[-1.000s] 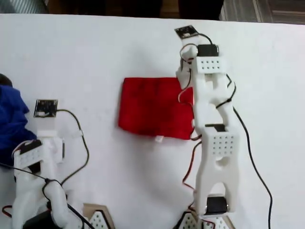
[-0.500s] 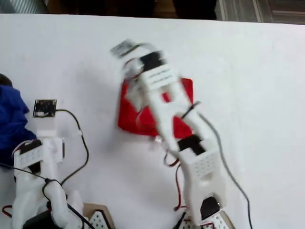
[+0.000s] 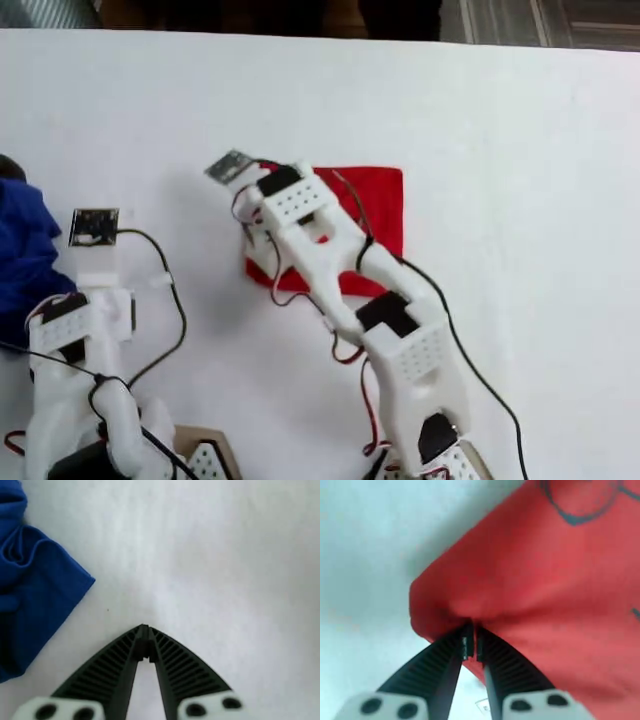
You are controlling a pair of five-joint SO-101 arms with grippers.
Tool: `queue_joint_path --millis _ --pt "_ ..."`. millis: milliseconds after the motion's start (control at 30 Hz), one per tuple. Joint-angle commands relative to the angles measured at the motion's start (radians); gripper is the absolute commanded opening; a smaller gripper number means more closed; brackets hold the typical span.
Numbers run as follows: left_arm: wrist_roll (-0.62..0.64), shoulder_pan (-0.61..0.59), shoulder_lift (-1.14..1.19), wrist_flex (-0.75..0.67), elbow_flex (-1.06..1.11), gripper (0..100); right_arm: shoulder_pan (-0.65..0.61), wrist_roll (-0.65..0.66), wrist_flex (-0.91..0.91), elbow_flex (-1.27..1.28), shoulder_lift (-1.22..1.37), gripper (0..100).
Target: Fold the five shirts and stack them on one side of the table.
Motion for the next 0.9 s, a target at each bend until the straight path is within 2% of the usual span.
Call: queue_joint_path --millis 0,100,267,433,633,867 --pt "0.009 0.006 -0.025 -0.014 -0.002 3 -0.002 -0.005 0.001 -0.017 -0.094 2.1" --pt "0.009 0.006 -0.025 -0.014 -0.002 3 0.018 -0.003 0.03 -0.02 -0.151 2.1" --pt "0.009 0.006 -0.025 -0.014 -0.002 3 0.12 -0.003 0.096 -0.008 -0.297 2.1" --pt "0.008 0.006 -0.025 -0.014 -0.002 3 0.228 -0.003 0.097 0.161 -0.404 2.1" --pt "0.008 0.006 -0.025 -0.014 -0.002 3 0.372 -0.003 -0.114 0.42 -0.475 2.1" --pt "0.008 0.008 -0.025 -0.014 -0.002 3 0.374 -0.003 -0.314 0.52 -0.461 2.1"
